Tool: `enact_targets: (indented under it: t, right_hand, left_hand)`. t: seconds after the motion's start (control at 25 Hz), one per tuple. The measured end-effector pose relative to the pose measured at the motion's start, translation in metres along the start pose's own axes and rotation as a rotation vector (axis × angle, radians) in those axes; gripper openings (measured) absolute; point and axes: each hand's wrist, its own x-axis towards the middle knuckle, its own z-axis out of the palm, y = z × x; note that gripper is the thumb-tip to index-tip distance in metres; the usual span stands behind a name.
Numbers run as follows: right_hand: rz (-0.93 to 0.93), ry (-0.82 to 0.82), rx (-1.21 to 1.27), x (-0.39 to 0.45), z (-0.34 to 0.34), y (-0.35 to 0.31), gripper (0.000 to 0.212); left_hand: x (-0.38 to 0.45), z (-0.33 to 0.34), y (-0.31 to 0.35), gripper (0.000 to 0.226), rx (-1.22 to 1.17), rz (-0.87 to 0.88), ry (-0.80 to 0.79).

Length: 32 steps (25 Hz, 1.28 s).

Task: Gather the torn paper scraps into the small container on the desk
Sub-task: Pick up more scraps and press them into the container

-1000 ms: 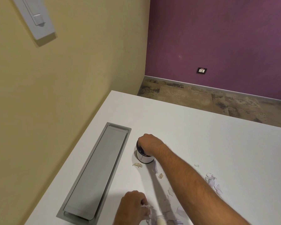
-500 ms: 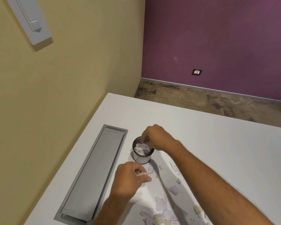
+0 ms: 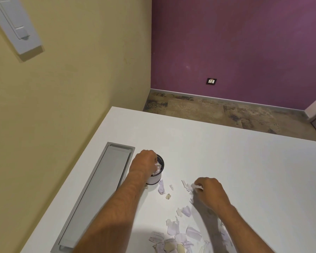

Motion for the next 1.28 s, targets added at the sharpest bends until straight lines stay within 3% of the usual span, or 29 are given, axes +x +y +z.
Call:
enact_targets:
  t: [0.12, 0.28, 0.44, 0.52, 0.6, 0.68, 0.8, 0.88, 0.96, 1.0, 1.28]
  right_hand:
    - [-0.003, 0.081, -0.010, -0.007, 0.010, 0.013, 0.017]
    - [-0.063, -0.144, -0.069, -0.014, 0.027, 0.009, 0.064]
    - [-0.152, -0.226, -0.193, -0.027, 0.048, -0.002, 0.084]
    - [-0.222, -0.218, -0.232, -0.035, 0.052, -0.004, 0.073]
    - [-0.336, -0.161, -0.298, -0.043, 0.052, -0.004, 0.045]
    - [-0.366, -0.115, -0.284, -0.052, 0.051, -0.001, 0.026]
    - [-0.378, -0.094, -0.220, -0.066, 0.053, 0.008, 0.028]
    - [-0.384, -0.172, -0.201, -0.075, 0.048, 0.014, 0.053]
    - [-0.400, -0.272, -0.257, -0.081, 0.043, 0.017, 0.080]
    - [-0.404, -0.304, -0.306, -0.083, 0.042, 0.017, 0.084]
    - [-0.351, -0.152, -0.239, -0.086, 0.054, 0.010, 0.031]
  left_hand:
    - [0.007, 0.004, 0.002, 0.034, 0.189, 0.043, -0.085]
    - [0.006, 0.000, 0.010, 0.038, 0.304, 0.068, -0.130]
    - [-0.015, -0.006, 0.021, 0.018, 0.246, 0.183, 0.096]
    - [-0.035, 0.002, 0.027, 0.020, 0.089, 0.272, 0.112]
    - [-0.063, 0.021, 0.030, 0.030, -0.014, 0.357, -0.013]
    - [-0.094, 0.049, 0.027, 0.049, 0.029, 0.374, -0.203]
    - [-0.133, 0.092, 0.012, 0.097, 0.151, 0.295, -0.451]
    - [-0.152, 0.112, 0.006, 0.108, 0.209, 0.233, -0.438]
    - [-0.161, 0.123, 0.005, 0.102, 0.182, 0.200, -0.380]
    - [-0.163, 0.126, 0.005, 0.098, 0.158, 0.198, -0.358]
    - [-0.149, 0.133, -0.001, 0.039, -0.028, 0.165, -0.307]
